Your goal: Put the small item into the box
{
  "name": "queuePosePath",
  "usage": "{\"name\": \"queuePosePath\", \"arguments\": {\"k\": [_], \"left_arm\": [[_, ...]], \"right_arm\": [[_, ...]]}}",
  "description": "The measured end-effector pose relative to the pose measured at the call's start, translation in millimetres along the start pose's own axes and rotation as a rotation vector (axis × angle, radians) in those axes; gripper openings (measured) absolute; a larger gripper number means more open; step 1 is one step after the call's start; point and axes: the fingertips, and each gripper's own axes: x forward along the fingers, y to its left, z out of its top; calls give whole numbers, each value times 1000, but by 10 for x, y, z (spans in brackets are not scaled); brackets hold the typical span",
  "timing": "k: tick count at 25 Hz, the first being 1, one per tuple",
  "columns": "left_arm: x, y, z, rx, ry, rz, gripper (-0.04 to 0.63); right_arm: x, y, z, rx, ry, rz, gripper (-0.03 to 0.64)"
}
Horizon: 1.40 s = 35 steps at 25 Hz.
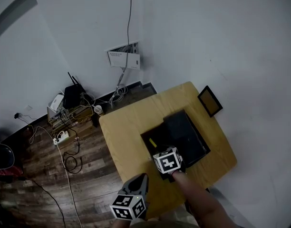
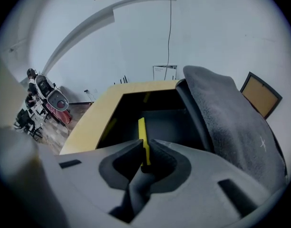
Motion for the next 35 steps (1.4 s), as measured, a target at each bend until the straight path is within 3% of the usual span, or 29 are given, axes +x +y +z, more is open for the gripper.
{"name": "queuePosePath", "arguments": {"k": [8, 17, 35], "left_arm": [[-52, -6, 1, 1, -7, -3, 3], [-198, 2, 55, 12, -25, -7, 3], [-576, -299, 103, 89, -66, -102, 3]], "right_arm": [[-26, 8, -2, -1, 4, -22, 32], [-339, 90, 31, 45, -89, -38, 32], [-1775, 476, 28, 187, -447, -60, 2]]}}
